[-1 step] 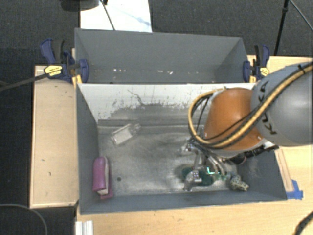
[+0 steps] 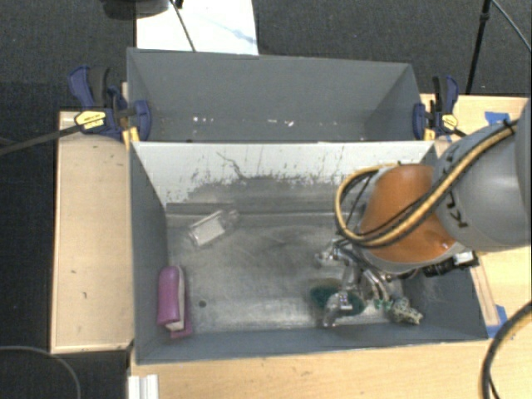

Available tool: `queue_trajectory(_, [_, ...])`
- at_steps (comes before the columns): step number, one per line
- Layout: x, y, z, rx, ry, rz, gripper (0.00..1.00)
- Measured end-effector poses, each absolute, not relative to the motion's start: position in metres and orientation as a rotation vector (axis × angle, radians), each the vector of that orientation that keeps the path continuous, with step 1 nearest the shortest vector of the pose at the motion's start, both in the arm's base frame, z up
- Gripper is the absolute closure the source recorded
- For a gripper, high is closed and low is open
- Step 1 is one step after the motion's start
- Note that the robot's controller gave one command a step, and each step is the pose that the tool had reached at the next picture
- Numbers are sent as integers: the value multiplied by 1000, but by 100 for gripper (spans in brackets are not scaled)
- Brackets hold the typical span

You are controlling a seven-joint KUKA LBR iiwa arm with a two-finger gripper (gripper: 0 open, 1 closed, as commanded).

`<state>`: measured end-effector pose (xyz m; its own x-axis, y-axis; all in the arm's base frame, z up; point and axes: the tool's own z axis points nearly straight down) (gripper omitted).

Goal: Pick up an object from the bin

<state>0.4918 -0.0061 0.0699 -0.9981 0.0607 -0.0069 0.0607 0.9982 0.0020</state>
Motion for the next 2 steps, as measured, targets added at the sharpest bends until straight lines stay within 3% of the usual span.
queue_trajectory(1, [495,-5,74,95,3122,3,100])
queue_trajectory(2, [502,-18,254,8,3140,1,100])
